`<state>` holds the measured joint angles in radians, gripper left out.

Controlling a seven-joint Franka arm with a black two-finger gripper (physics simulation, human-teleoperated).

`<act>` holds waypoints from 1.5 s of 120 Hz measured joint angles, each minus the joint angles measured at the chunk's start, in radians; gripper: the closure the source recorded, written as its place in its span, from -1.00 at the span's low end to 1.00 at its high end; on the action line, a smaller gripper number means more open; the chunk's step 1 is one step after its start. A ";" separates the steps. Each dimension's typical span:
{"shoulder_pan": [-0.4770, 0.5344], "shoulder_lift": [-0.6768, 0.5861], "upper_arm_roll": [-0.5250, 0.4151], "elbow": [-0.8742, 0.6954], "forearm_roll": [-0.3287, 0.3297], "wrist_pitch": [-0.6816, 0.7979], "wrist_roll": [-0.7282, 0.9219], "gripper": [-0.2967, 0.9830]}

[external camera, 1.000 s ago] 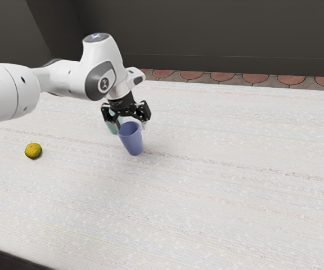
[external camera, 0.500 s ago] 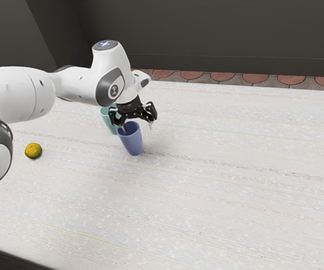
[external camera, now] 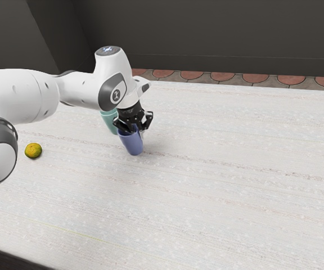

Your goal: Place the right cup onto the left cup

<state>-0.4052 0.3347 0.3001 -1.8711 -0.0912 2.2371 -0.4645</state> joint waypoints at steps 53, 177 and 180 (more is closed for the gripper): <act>0.002 -0.001 0.002 0.001 0.003 -0.013 -0.029 0.67; 0.298 0.282 -0.104 0.738 0.073 -0.555 0.073 0.69; 0.298 0.287 -0.104 0.745 0.073 -0.558 0.075 0.69</act>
<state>-0.1074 0.6216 0.1956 -1.1260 -0.0180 1.6795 -0.3900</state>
